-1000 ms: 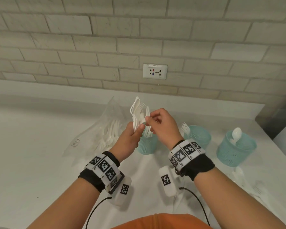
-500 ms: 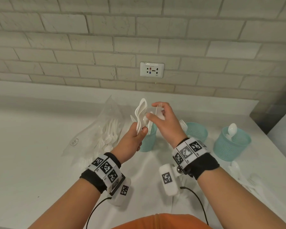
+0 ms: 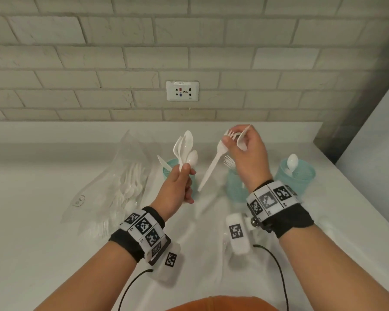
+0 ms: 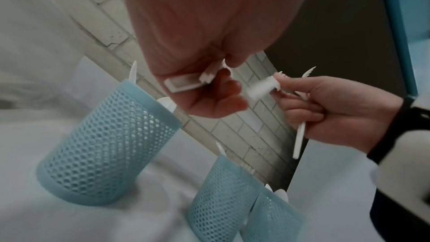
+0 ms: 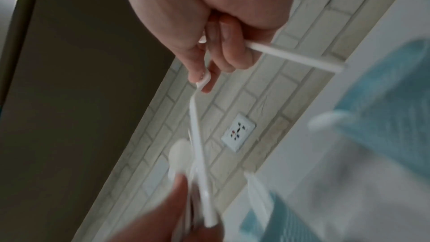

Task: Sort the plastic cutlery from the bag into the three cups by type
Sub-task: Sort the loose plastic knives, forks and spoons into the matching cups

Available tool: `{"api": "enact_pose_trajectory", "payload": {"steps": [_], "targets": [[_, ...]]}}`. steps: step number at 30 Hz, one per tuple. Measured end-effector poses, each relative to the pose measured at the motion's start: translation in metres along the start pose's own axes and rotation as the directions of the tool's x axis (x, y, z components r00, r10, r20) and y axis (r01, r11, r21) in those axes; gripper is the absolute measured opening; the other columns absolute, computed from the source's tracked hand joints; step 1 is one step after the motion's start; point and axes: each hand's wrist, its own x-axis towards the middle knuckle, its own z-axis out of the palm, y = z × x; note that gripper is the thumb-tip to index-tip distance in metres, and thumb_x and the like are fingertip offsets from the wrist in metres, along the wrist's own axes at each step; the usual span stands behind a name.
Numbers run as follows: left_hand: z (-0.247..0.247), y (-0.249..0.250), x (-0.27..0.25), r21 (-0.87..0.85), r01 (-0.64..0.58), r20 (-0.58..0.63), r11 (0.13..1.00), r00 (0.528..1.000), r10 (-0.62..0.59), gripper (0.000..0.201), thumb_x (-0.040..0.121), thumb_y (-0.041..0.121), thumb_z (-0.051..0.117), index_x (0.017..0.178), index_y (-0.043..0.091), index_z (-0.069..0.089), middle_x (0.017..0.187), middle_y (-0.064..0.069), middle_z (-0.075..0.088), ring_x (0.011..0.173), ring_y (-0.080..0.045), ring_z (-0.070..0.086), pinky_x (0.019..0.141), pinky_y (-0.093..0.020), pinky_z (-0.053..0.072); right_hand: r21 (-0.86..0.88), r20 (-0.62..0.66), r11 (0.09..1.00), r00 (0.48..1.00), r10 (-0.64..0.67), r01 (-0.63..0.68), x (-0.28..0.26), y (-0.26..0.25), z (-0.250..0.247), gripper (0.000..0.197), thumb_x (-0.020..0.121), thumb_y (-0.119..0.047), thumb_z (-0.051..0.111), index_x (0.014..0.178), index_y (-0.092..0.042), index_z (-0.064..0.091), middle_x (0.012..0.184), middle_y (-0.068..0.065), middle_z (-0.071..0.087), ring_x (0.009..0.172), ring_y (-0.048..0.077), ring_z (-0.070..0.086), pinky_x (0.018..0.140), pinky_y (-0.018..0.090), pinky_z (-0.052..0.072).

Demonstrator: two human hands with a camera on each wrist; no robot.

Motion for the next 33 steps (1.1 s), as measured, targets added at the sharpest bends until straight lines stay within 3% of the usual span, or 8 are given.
{"api": "enact_pose_trajectory", "payload": {"steps": [4,8,12,17,21,25,30,33], "targets": [[0.017,-0.003,0.007,0.104,-0.061,-0.018,0.993,0.998,0.063,0.024,0.102,0.030,0.032,0.093,0.020,0.052,0.067,0.002,0.040,0.051,-0.011,0.040,0.049,-0.020,0.042,-0.155,-0.130,0.987,0.990,-0.058,0.037,0.029,-0.004,-0.045,0.010,0.085,-0.015,0.066,0.088,-0.021,0.059,0.082,-0.019,0.059,0.081,-0.008,0.054,0.076,0.005,0.039],[0.040,-0.004,0.015,0.223,-0.116,0.022,0.968,0.993,0.114,0.019,0.102,0.021,0.035,0.087,0.027,0.045,0.072,0.003,0.046,0.056,-0.012,0.038,0.053,-0.024,0.036,-0.289,-0.100,0.957,0.995,-0.023,-0.007,0.032,0.016,-0.062,0.008,0.086,-0.012,0.063,0.087,-0.019,0.060,0.082,-0.016,0.059,0.078,0.001,0.054,0.069,-0.001,0.035],[0.055,-0.005,0.022,0.230,-0.124,0.020,0.965,0.992,0.123,0.015,0.101,0.028,0.036,0.095,0.027,0.049,0.070,0.009,0.042,0.060,-0.009,0.038,0.062,-0.029,0.032,-0.374,0.021,0.918,0.989,0.148,-0.129,0.021,0.046,-0.065,0.012,0.085,-0.013,0.064,0.089,-0.023,0.060,0.094,-0.007,0.061,0.089,0.012,0.058,0.078,0.020,0.043],[0.064,0.004,0.023,0.309,-0.092,-0.007,0.947,0.995,0.098,0.048,0.098,0.051,0.027,0.107,0.012,0.052,0.081,0.007,0.044,0.075,-0.011,0.044,0.073,-0.026,0.037,-0.333,0.075,0.904,0.948,0.308,-0.267,0.026,0.043,-0.070,0.039,0.085,-0.039,0.064,0.118,-0.021,0.051,0.117,0.002,0.036,0.095,0.015,0.047,0.089,0.027,0.039],[0.070,0.005,0.028,0.368,-0.162,-0.012,0.915,0.984,0.179,0.038,0.101,0.040,0.025,0.116,0.019,0.053,0.086,0.012,0.051,0.077,0.000,0.047,0.072,-0.023,0.034,-0.165,0.003,0.979,0.993,0.120,-0.118,0.046,0.028,-0.068,0.022,0.099,-0.020,0.038,0.106,-0.018,0.059,0.113,0.008,0.049,0.078,0.019,0.052,0.076,0.027,0.046],[0.072,0.001,0.036,0.430,-0.250,0.002,0.867,0.961,0.276,0.029,0.102,0.033,0.030,0.100,0.016,0.053,0.087,-0.002,0.056,0.075,-0.012,0.047,0.065,-0.023,0.035,-0.293,0.062,0.954,0.997,-0.040,0.056,0.050,0.037,-0.068,0.028,0.098,-0.018,0.045,0.118,-0.019,0.065,0.105,0.000,0.057,0.095,0.014,0.052,0.084,0.020,0.041],[0.072,-0.005,0.042,0.515,-0.301,0.003,0.803,0.937,0.349,0.019,0.101,0.030,0.034,0.090,0.020,0.047,0.073,0.009,0.043,0.067,-0.005,0.041,0.063,-0.025,0.030,-0.386,0.169,0.912,0.961,0.221,-0.142,0.040,0.065,-0.065,0.034,0.097,-0.015,0.043,0.126,-0.019,0.060,0.106,0.004,0.056,0.073,0.012,0.056,0.095,0.042,0.049],[0.072,-0.012,0.047,0.557,-0.281,-0.022,0.782,0.936,0.352,0.026,0.101,0.032,0.034,0.106,0.014,0.052,0.084,0.001,0.048,0.072,-0.011,0.043,0.069,-0.026,0.032,-0.363,0.184,0.903,0.933,0.310,-0.228,0.034,0.062,-0.061,0.040,0.092,-0.011,0.050,0.131,-0.019,0.054,0.112,0.004,0.046,0.093,0.014,0.051,0.102,0.037,0.043]]}}
